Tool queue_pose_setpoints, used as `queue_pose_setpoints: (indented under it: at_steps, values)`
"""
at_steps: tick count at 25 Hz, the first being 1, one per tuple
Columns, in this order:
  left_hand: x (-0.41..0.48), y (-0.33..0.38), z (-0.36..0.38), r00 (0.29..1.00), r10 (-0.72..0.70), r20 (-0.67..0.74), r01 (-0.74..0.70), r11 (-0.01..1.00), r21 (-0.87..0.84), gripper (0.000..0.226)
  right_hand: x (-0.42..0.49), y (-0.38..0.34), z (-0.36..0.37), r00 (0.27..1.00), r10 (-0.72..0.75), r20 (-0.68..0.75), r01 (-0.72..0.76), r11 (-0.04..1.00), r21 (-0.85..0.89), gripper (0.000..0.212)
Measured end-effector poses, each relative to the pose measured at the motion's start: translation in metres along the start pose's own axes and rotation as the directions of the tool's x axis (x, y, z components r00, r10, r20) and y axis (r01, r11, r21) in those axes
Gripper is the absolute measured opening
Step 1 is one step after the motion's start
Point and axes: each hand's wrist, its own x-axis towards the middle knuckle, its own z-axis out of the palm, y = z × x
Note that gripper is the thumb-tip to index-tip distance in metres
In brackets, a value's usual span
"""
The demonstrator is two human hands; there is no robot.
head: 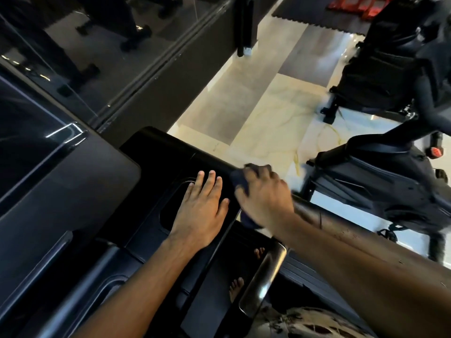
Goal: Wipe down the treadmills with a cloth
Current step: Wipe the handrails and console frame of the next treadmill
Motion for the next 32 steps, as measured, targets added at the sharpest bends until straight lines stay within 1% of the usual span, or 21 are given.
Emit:
queue_pose_setpoints:
  at_steps: [2,3,5,6,8,10,11,13,14,16,18,19,21,22,23,25,26,27,29,30,32]
  values:
    - [0.002,0.007,0.001,1.0,0.009,-0.024,-0.008,0.999,0.049,0.061,-0.02,0.004,0.006,0.986,-0.168,-0.004,0.168,0.986,-0.008,0.062]
    - [0.002,0.009,0.002,1.0,0.012,-0.028,-0.01,0.998,0.059,0.061,-0.007,0.017,-0.003,0.993,-0.113,0.042,0.11,0.992,0.057,0.058]
    - [-0.001,0.015,0.005,1.0,0.028,-0.004,-0.028,0.998,0.064,0.062,0.025,0.036,-0.014,0.965,0.22,0.143,-0.243,0.956,0.166,0.051]
    - [-0.005,0.017,0.006,0.999,0.031,0.006,-0.032,0.997,0.066,0.062,0.02,0.033,-0.017,0.946,0.284,0.155,-0.303,0.945,0.125,0.049]
    - [-0.006,0.019,0.005,0.999,0.036,-0.006,-0.035,0.997,0.067,0.063,-0.017,0.016,-0.007,0.987,0.162,-0.013,-0.162,0.986,-0.029,0.053]
    - [-0.002,0.023,0.004,0.998,0.057,-0.02,-0.055,0.996,0.065,0.064,-0.046,0.011,0.001,0.996,-0.027,-0.09,0.023,0.999,-0.048,0.06]
    - [-0.001,0.026,0.006,0.997,0.075,-0.017,-0.074,0.995,0.07,0.065,-0.037,0.024,-0.002,0.998,-0.018,-0.063,0.019,1.0,0.009,0.058]
    - [-0.003,0.03,0.009,0.994,0.107,-0.001,-0.107,0.992,0.074,0.065,-0.005,0.049,-0.009,0.972,0.235,0.003,-0.235,0.97,0.062,0.054]
    - [-0.004,0.031,0.01,0.993,0.116,0.008,-0.116,0.99,0.077,0.064,-0.002,0.049,-0.011,0.956,0.289,0.047,-0.291,0.956,0.03,0.058]
    - [-0.003,0.033,0.01,0.99,0.141,0.002,-0.14,0.987,0.079,0.061,-0.021,0.033,-0.004,0.982,0.191,0.005,-0.189,0.974,-0.129,0.06]
    - [0.004,0.038,0.009,0.986,0.168,-0.017,-0.167,0.984,0.062,0.06,-0.04,0.031,0.001,0.996,0.069,-0.06,-0.076,0.989,-0.125,0.056]
    - [0.006,0.04,0.01,0.983,0.18,-0.022,-0.179,0.982,0.054,0.06,-0.032,0.044,-0.006,0.996,0.09,-0.015,-0.091,0.994,-0.064,0.057]
    - [0.003,0.043,0.014,0.979,0.202,0.002,-0.202,0.978,0.056,0.06,-0.009,0.068,-0.024,0.913,0.387,0.13,-0.398,0.914,0.073,0.061]
    - [-0.001,0.043,0.015,0.979,0.201,0.011,-0.202,0.978,0.06,0.06,-0.013,0.068,-0.027,0.861,0.477,0.176,-0.493,0.868,0.061,0.063]
    - [-0.004,0.043,0.016,0.98,0.197,0.009,-0.197,0.978,0.063,0.06,-0.022,0.067,-0.022,0.882,0.457,0.117,-0.46,0.888,-0.004,0.062]
    - [-0.001,0.045,0.015,0.981,0.194,-0.009,-0.193,0.978,0.076,0.061,-0.055,0.047,-0.01,0.965,0.245,-0.088,-0.252,0.965,-0.076,0.058]
    - [0.002,0.046,0.015,0.981,0.192,-0.015,-0.19,0.979,0.079,0.061,-0.062,0.049,-0.006,0.982,0.16,-0.096,-0.169,0.981,-0.1,0.057]
    - [0.004,0.048,0.016,0.981,0.192,-0.011,-0.19,0.979,0.078,0.061,-0.054,0.063,-0.009,0.982,0.177,-0.067,-0.18,0.982,-0.056,0.058]
    - [0.001,0.055,0.019,0.98,0.197,0.017,-0.198,0.977,0.074,0.062,-0.03,0.092,-0.021,0.905,0.417,0.084,-0.423,0.903,0.082,0.065]
    - [-0.002,0.057,0.02,0.979,0.199,0.031,-0.201,0.977,0.077,0.062,-0.029,0.095,-0.022,0.869,0.477,0.133,-0.49,0.866,0.1,0.068]
    - [-0.004,0.062,0.022,0.976,0.214,0.03,-0.215,0.973,0.087,0.062,-0.047,0.079,-0.013,0.917,0.392,0.072,-0.395,0.919,0.022,0.065]
